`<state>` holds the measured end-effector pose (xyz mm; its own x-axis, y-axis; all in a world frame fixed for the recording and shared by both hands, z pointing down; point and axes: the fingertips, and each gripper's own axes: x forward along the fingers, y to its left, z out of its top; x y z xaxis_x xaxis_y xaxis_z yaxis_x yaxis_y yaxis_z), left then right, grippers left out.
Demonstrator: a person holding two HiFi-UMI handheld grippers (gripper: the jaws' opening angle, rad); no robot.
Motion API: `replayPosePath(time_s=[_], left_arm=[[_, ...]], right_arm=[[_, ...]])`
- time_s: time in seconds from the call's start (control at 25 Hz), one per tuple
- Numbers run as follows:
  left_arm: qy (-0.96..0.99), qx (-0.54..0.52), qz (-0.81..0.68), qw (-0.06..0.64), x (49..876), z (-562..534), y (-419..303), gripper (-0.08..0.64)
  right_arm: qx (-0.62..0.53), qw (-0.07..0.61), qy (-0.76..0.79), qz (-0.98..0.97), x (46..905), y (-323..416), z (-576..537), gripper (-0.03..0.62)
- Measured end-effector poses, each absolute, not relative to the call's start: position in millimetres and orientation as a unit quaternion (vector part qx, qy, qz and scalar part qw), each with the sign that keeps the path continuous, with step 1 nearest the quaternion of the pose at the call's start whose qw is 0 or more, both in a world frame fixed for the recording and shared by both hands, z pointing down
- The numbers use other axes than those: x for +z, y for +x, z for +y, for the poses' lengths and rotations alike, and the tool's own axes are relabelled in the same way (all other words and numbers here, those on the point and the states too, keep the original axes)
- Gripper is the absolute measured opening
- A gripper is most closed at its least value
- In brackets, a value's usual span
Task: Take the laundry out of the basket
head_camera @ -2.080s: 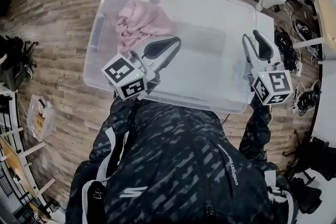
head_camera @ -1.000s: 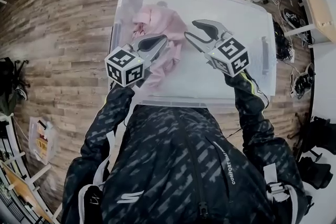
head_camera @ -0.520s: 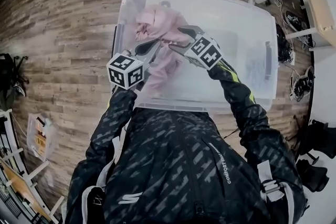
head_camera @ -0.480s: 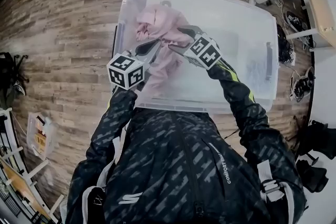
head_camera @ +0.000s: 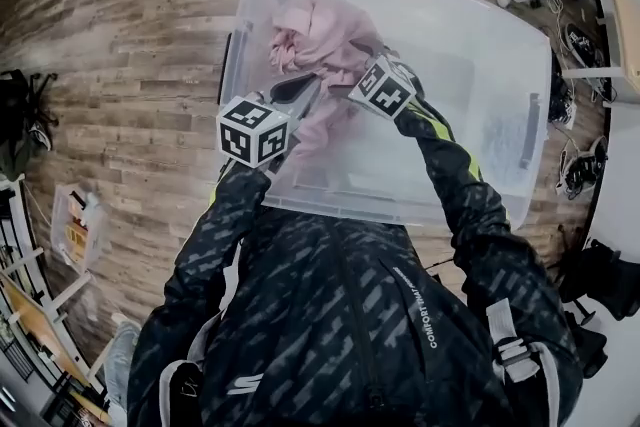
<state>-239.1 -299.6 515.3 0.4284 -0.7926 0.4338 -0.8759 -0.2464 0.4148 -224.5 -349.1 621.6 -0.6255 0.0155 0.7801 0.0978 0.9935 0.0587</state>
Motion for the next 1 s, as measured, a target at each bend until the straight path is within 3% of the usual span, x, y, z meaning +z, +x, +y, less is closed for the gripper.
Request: replayPosePath(time_s=[0.16,0.52,0.68,1.0], left_arm=[[0.769,0.082,-0.549,0.318,528,-306,-246,0.06],[0.711,0.14,-0.622,0.297,552,-330,-268,0.375],[0.698,0.165,-0.63,0.299,572,-339,-271,0.426],[0.665,0.211,-0.625,0.349,636,-350,-273,0.437]], right_arm=[[-0.053,0.433,-0.054,-0.898,642,-232,-345,0.489],[-0.058,0.438,-0.068,-0.895,665,-239,-345,0.514],[-0.047,0.433,-0.07,-0.897,673,-239,-347,0.522],[-0.056,0.448,-0.089,-0.888,691,-240,-343,0.525]])
